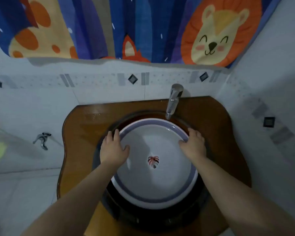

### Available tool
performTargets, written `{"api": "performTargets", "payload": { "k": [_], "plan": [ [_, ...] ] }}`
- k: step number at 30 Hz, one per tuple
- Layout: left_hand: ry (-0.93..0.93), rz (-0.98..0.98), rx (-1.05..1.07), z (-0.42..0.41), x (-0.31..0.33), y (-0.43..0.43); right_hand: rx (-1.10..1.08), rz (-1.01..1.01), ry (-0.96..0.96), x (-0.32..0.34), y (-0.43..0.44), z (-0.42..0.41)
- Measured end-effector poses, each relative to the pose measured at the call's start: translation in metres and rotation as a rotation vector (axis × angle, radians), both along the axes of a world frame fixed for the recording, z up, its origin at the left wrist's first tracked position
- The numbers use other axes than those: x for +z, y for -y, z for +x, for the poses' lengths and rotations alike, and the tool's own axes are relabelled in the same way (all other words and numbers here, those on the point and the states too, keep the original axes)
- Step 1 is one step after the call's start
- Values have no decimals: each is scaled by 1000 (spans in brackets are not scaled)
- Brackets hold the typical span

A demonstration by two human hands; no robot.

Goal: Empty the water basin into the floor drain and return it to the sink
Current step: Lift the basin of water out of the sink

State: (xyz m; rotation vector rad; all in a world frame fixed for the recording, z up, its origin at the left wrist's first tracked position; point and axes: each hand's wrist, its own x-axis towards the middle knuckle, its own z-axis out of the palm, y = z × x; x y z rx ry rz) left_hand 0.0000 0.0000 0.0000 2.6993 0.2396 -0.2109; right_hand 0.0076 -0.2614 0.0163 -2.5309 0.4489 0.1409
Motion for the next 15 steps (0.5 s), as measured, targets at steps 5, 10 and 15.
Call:
{"api": "performTargets", "payload": {
  "k": [5, 10, 15],
  "plan": [
    [-98, 2, 44, -11, -18, 0, -92, 14, -127, -21, 11, -11],
    [-182, -50, 98, -16, -32, -7, -163, 91, -236, -37, 17, -12],
    [-180, -124, 149, -16, -38, -10, -159, 53, -170, -47, 20, -11]
  ]
}}
